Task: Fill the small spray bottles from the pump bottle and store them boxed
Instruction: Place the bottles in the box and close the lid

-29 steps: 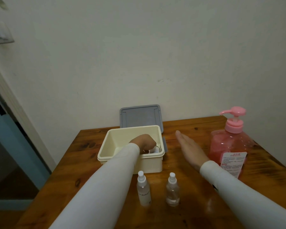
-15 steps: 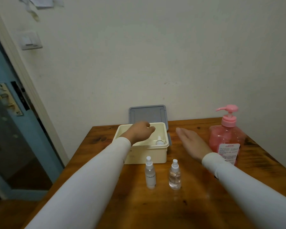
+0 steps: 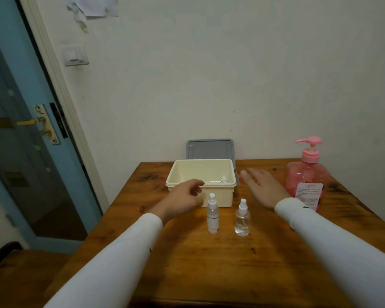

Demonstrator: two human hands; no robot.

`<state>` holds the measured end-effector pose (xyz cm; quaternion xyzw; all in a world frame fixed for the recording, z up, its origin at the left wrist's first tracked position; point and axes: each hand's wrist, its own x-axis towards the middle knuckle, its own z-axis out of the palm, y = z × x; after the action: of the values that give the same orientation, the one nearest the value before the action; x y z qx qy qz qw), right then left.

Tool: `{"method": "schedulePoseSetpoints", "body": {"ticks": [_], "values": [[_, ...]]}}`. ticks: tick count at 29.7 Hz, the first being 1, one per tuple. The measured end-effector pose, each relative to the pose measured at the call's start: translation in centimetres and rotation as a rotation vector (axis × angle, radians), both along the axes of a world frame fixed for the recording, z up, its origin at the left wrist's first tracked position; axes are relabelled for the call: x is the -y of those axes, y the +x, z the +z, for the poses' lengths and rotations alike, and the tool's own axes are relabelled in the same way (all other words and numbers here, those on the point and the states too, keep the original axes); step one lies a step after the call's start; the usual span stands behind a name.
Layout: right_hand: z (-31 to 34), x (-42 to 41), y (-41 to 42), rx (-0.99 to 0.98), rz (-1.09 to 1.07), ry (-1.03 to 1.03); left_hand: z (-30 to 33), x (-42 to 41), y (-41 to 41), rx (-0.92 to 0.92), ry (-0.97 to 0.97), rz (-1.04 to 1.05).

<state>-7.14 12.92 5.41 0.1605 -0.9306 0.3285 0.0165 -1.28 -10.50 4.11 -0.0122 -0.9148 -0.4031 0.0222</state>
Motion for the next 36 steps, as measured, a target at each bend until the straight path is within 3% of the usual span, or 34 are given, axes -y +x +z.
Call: {"method": "schedulePoseSetpoints", "body": {"ticks": [11,18,30,36], "values": [[0.1,0.1,1.5,-0.017,-0.001,0.030,-5.0,-2.6,1.0,0.142,0.111,0.045],[-0.1,-0.7,0.8,-0.013,-0.020,0.035,-5.2,-2.8,0.6,0.127,0.112,0.038],[0.0,0.1,-1.6,-0.015,-0.014,0.027,3.2,-1.4,-4.3,-0.079,0.131,0.066],[0.2,0.6,-3.8,-0.032,-0.025,0.057,4.7,-1.0,-8.9,-0.066,0.124,0.129]]}}
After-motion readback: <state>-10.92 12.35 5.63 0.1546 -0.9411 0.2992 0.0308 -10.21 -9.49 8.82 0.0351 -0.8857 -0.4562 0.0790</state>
